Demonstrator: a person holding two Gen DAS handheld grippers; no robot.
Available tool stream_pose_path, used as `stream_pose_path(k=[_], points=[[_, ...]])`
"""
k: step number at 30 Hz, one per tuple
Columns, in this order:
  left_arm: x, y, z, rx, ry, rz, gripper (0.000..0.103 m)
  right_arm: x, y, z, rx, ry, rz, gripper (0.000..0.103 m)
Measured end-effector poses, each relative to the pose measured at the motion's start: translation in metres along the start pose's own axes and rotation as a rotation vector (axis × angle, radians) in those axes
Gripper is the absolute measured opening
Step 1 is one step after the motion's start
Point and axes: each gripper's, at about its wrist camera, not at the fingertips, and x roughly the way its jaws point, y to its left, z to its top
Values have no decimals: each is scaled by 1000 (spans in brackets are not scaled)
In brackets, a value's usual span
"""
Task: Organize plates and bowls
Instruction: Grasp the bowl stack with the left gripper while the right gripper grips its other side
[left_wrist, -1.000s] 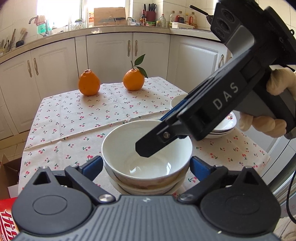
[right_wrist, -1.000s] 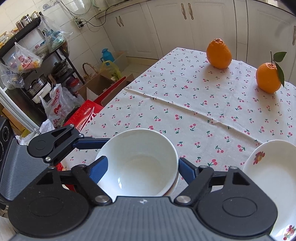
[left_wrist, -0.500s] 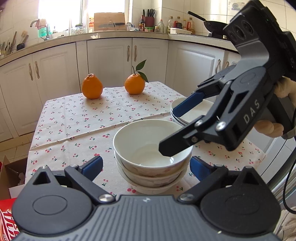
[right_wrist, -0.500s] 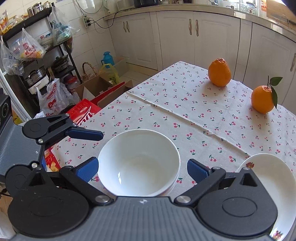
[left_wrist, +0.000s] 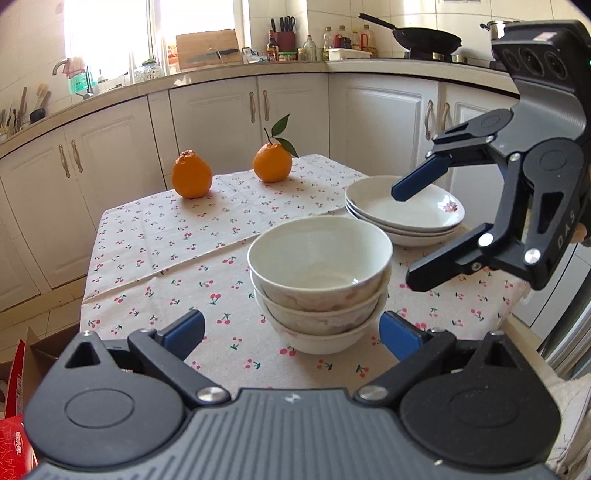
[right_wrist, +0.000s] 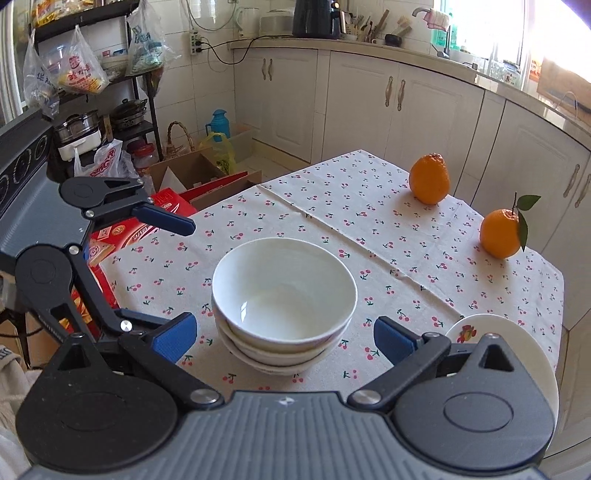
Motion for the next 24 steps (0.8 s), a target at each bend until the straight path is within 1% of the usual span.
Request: stream_pose_path(k=[2,5,8,12,14,17,24], points=[[4,2,-2,-1,27,-21,100,-2,3,-8,-23,-3,2,103],[13,5,-3,-4,47,-14,100,1,6,-17,-56,15,-10,103],[22,8,-3,5,66,-12,100,9,8,-22,-82,34,-2,103],[35,9,-5,30,102,-59,100,23,7,-28,-103,66,13,103],[41,8,-6,53,112,-65,100,29,5,-29,-107,75,26,103],[49,10,-7,74,129,-93,100,41,1,-30,-116,90,20,103],[69,16,-7,94,175,-165,100,63,-12,-30,-88,126,79,103]])
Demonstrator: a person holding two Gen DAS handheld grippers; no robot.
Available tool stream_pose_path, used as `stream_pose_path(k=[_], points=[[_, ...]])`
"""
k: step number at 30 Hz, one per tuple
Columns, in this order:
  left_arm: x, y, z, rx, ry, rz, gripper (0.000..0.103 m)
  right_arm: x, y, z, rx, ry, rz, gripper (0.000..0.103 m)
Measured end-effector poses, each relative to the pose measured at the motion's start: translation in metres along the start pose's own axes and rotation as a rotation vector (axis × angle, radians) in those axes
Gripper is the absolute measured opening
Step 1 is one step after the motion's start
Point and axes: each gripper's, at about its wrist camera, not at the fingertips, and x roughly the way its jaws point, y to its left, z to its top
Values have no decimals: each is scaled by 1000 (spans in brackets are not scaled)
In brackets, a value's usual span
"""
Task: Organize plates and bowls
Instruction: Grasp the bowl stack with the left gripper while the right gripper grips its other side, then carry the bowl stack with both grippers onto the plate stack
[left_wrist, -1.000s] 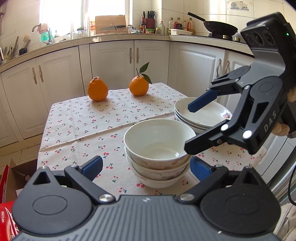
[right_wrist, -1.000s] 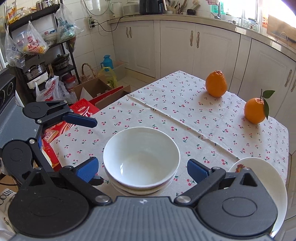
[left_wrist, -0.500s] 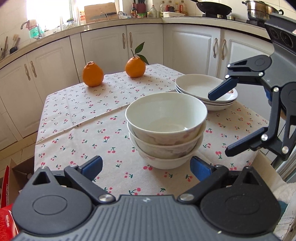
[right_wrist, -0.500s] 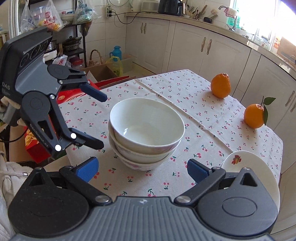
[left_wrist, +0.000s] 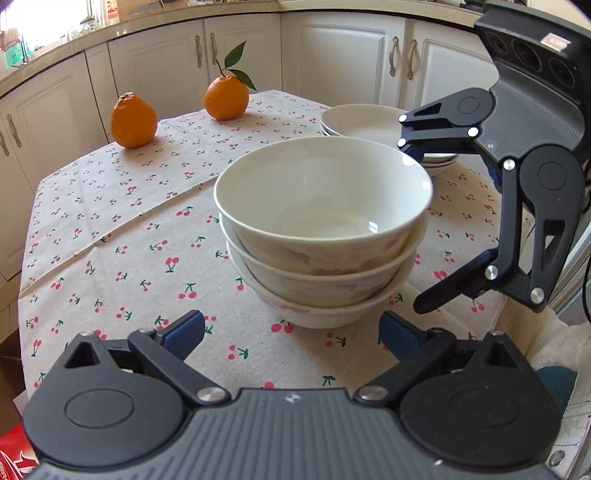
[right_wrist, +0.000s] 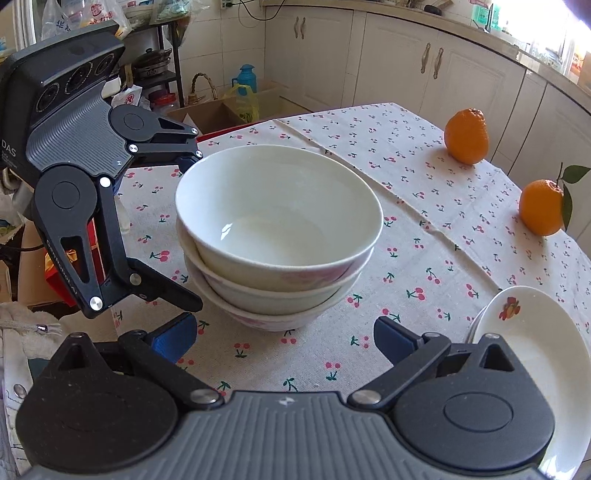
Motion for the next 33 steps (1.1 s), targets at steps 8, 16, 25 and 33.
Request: stream_pose_path(k=[8,16,25,33], points=[[5,11,6,115,22,-102,97,7,-5,13,-92,24,62,103],[4,17,11,205,18,-187,88,10,-7,23,-168,56,100,102],[10,26,17,237,28,-262,83,14,-10,30,-189,81,140,93],[13,30,21,267,38,-315,80,16,-12,32,-189,94,152,92]])
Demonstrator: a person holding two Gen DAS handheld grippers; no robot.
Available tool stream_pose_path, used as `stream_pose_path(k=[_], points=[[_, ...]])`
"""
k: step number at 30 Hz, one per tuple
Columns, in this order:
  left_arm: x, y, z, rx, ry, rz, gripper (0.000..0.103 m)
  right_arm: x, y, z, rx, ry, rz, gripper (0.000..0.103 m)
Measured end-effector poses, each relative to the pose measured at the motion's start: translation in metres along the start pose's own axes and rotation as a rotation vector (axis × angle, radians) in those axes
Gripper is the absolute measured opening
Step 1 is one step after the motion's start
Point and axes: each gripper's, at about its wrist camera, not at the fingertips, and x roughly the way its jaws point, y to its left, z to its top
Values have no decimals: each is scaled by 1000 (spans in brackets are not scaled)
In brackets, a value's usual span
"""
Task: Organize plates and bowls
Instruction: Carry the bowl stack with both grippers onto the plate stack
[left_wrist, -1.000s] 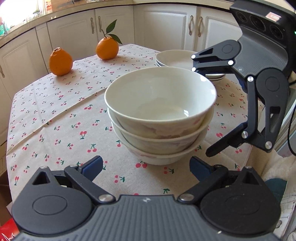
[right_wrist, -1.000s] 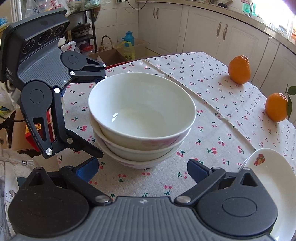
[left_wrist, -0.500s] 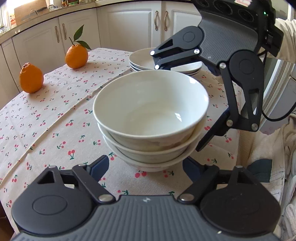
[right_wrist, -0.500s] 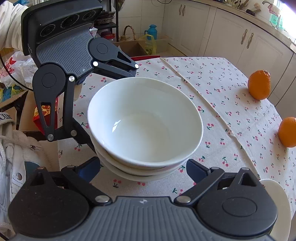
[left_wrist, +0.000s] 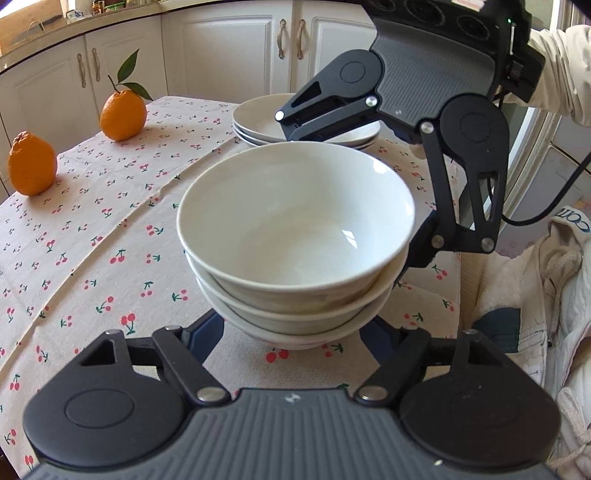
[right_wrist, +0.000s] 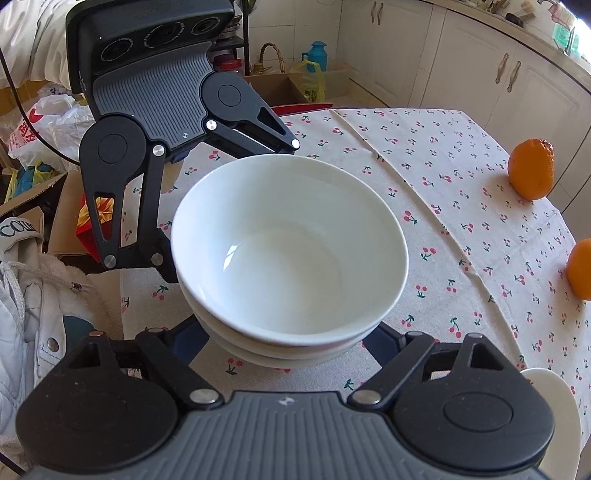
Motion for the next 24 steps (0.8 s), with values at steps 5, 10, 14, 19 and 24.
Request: stream_pose_path(k=[5,10,14,19,24], points=[[1,1,2,11,7,-10,79,0,1,0,-2,5,-4,92],[1,0,2,10,7,-11,79,-2,1,0,-3,7,-4,91],[1,1,2,7,4,-11,79,-2,0,1,-3,7,-1,91],[1,0,3,-1,10,-7,79,-2,0,0,-7,6,-2,91],[1,0,3,2,10,-4,79,-3,1,0,-2,1,-1,91]])
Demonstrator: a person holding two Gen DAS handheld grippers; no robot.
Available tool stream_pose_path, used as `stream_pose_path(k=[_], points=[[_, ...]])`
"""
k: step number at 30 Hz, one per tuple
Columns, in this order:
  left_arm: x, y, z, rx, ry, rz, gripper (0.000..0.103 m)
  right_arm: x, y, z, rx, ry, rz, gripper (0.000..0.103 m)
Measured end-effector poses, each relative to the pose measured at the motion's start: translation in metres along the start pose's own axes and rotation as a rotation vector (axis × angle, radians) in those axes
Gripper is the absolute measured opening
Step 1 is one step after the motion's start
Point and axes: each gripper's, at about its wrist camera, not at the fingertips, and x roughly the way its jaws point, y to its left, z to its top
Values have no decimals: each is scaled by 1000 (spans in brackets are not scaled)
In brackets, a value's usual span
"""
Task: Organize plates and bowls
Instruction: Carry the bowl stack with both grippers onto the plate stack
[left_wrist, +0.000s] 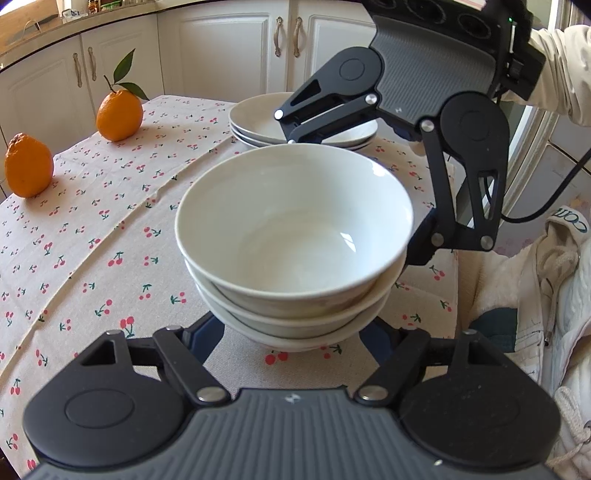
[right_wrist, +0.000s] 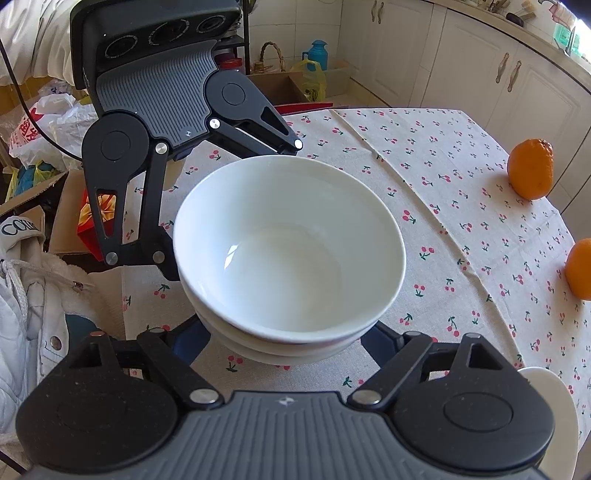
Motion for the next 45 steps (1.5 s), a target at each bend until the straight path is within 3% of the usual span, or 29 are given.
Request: stream_pose_path(k=[18,31,45], points=[[1,-14,23,9,11,33,79,-19,-3,-8,9,-17,-15,91],[15,-24,90,96,0,39,79,-73,-32,-35,46,-58,-84,91],[71,-20,154,169,-23,3,79,-111,-82,-82,106,-49,-179,91]])
